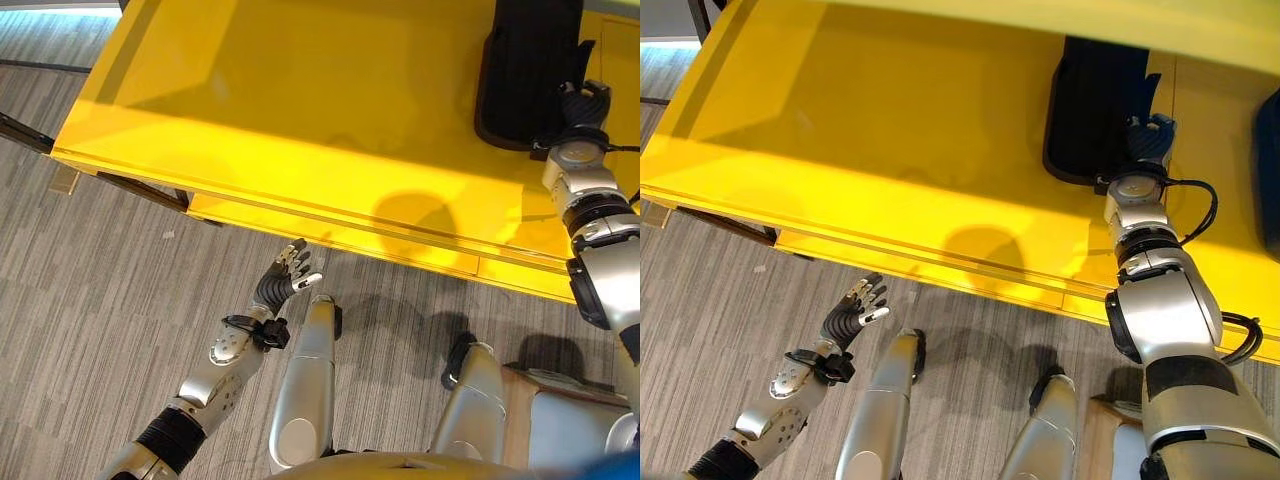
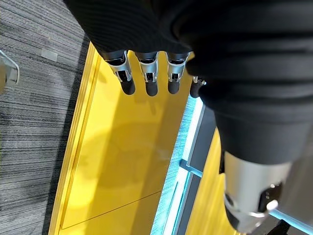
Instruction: Move parts from the plastic box to the shelf.
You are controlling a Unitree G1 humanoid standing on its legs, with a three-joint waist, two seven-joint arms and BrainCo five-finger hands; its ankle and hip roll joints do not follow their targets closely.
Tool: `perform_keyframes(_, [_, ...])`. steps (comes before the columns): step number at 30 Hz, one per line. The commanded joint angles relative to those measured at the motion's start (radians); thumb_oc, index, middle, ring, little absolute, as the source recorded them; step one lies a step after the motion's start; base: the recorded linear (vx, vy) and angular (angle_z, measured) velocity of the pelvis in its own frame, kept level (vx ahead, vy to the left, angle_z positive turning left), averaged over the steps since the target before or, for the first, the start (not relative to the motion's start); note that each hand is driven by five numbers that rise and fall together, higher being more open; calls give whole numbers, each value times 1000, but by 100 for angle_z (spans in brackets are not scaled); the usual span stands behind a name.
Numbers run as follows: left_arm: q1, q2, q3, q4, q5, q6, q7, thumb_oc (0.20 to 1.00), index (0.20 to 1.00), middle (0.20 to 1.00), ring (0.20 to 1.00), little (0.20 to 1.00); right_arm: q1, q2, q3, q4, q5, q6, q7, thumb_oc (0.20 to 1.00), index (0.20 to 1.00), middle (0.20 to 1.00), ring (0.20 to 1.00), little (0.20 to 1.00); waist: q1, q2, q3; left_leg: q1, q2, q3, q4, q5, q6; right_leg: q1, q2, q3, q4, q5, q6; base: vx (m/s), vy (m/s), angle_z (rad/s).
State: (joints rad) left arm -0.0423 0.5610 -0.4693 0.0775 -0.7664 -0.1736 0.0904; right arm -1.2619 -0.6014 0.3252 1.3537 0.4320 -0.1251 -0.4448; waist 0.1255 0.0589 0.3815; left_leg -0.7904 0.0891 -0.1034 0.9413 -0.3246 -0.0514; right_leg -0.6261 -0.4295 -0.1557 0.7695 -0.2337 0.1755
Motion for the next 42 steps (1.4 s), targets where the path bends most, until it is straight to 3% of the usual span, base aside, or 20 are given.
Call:
perform_keyframes(1, [4, 27, 15, -76, -7, -55, -16, 1000, 1000, 1000, 1000, 1000, 65, -45, 14, 69, -41, 28, -12, 200, 200, 200, 200, 200, 23, 11, -28, -23, -3, 5, -1, -8, 16, -96, 51, -8, 147, -67, -84, 0, 0, 0])
perform_keyframes(24, [15, 18, 45, -59, -2, -88, -10, 1000, 1000, 1000, 1000, 1000, 195, -10, 81, -53, -194, -3, 0, 200, 200, 200, 200, 200, -3, -13, -6, -33, 3, 6, -31, 16, 14, -103, 58, -7, 129, -47, -87, -1, 0, 0])
perform_keyframes(42, [38, 22, 56, -57, -10, -100, -11, 1000, 1000, 1000, 1000, 1000, 287, -13, 49, -106, -198, -19, -7, 200, 200, 200, 200, 200, -24, -21, -5, -55, 13, 11, -23, 18, 11, -135, 64, 3, 136, -45, -88, 0, 0, 0])
